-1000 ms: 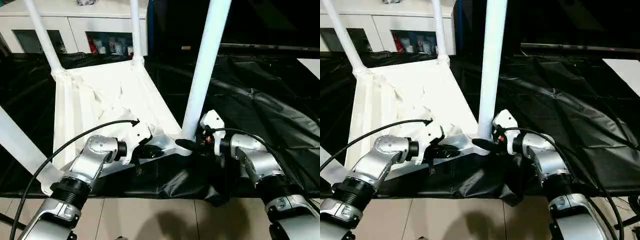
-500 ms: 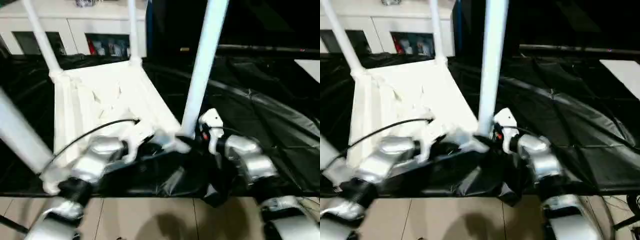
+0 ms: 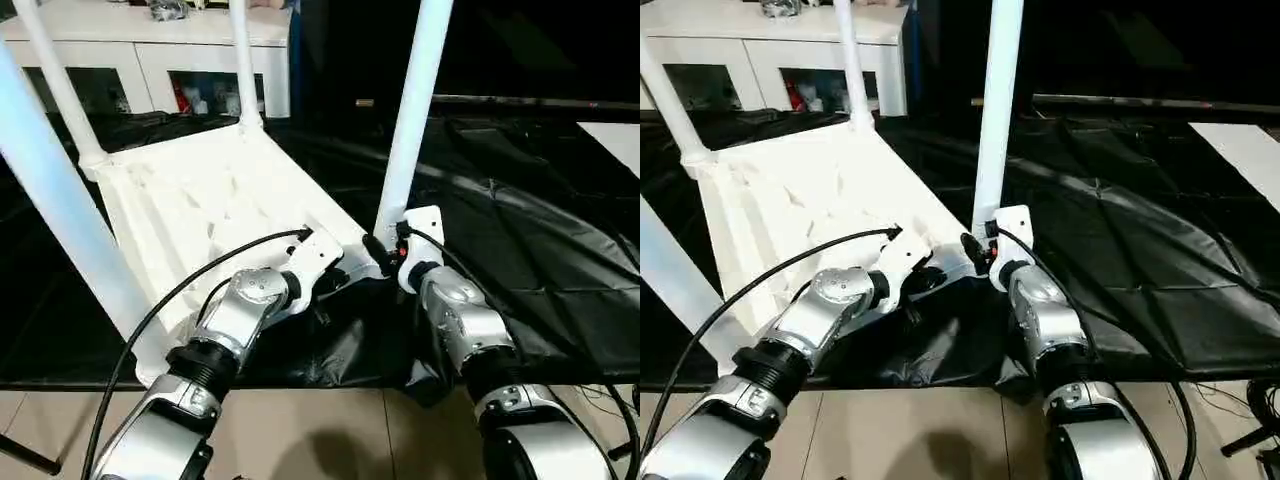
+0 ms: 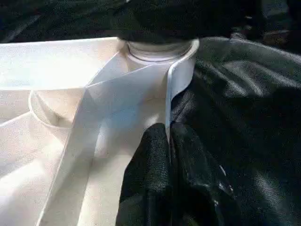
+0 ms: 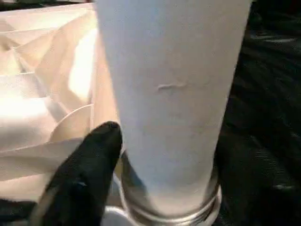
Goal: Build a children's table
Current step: Rotate leg to tighten
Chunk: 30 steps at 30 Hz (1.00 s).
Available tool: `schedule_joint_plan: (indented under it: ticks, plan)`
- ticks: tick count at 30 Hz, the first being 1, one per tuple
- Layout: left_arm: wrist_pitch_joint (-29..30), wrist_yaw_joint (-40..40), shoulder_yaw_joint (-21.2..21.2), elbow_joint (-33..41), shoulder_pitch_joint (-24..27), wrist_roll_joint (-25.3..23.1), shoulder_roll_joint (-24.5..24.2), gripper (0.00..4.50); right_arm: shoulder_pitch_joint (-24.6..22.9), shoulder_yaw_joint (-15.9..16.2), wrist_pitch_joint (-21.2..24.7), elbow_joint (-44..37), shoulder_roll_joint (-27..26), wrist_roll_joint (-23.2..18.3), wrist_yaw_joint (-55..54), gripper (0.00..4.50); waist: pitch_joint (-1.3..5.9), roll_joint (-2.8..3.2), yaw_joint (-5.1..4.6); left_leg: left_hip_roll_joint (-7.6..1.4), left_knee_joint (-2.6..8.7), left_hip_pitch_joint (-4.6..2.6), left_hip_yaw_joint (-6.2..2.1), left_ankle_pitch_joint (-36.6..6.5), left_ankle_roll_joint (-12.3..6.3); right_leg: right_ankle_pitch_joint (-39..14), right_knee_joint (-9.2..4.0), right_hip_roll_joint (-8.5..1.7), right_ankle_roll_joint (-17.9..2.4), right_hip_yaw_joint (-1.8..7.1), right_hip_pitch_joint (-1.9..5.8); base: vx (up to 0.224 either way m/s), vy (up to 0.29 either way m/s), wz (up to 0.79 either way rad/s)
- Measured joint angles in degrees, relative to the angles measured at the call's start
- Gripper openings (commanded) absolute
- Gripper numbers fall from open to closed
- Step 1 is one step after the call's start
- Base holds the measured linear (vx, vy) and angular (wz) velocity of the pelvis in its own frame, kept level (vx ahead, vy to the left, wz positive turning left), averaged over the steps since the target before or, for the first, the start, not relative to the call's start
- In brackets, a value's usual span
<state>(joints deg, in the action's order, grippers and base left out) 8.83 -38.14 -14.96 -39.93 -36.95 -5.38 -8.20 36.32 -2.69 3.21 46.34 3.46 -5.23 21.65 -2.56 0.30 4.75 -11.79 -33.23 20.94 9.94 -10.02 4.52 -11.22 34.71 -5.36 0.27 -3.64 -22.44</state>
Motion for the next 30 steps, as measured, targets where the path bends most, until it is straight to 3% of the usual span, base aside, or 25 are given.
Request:
schedule_joint_plan:
  ticks: [7, 14, 20, 25, 26, 30]
  plan:
    - [-4.13, -7.42, 0.09, 0.8, 0.79, 1.5, -4.25, 0.0, -0.23, 3.21, 0.13, -1.41, 5.86, -1.23, 14.59, 3.59, 0.0, 0.01, -0.05, -0.09, 0.42, 0.16, 0.0, 0.07, 0.11, 0.67, 0.29, 0.11, -0.18, -0.08, -0.62, 0.0, 0.0, 0.0]
    - [-5.24, -21.44, 0.41, 7.4, 5.39, 6.24, -11.29, 0.0, -2.54, 8.11, -0.01, -6.91, 16.05, -1.3, 36.17, 3.59, -0.01, 0.03, 0.58, -0.14, 0.3, 0.37, 0.04, 0.26, -0.18, 0.2, 0.27, 0.18, -0.44, -0.11, -0.74, 0.0, 0.0, 0.0]
    - [-4.94, -24.91, -0.11, 9.12, 6.15, 6.88, -12.28, 0.0, -2.53, 10.18, -0.33, -7.25, 16.02, -1.21, 39.58, 3.59, -0.07, -0.06, 1.22, -0.09, -0.01, 0.52, 0.24, 0.16, -0.21, 0.17, 0.24, -0.01, -0.49, -0.02, -0.72, 0.0, 0.0, 0.0]
    - [-4.82, -24.93, -0.23, 9.38, 6.27, 6.85, -12.37, 0.0, -2.53, 10.66, -0.9, -7.24, 15.75, -1.09, 40.26, 3.3, -0.09, -0.1, 1.39, -0.12, -0.05, 0.48, 0.23, 0.03, 0.02, 0.17, 0.3, 0.01, -0.48, -0.02, -0.71, 0.0, 0.0, 0.0]
    - [-4.74, -24.99, -0.22, 9.53, 6.33, 6.86, -12.39, 0.0, -2.52, 10.65, -0.9, -7.24, 15.76, -1.08, 40.33, 3.03, -0.09, -0.1, 1.41, -0.13, -0.04, 0.48, 0.23, 0.03, 0.02, 0.17, 0.3, 0.02, -0.48, -0.02, -0.71, 0.0, 0.0, 0.0]
    - [-4.65, -25.18, -0.2, 9.59, 6.34, 6.86, -12.39, 0.0, -2.49, 10.63, -1.06, -7.16, 15.84, -1.02, 40.41, 2.73, -0.09, -0.1, 1.48, -0.12, -0.03, 0.48, 0.24, 0.03, 0.02, 0.17, 0.3, 0.02, -0.48, -0.03, -0.71, 0.0, 0.0, 0.0]
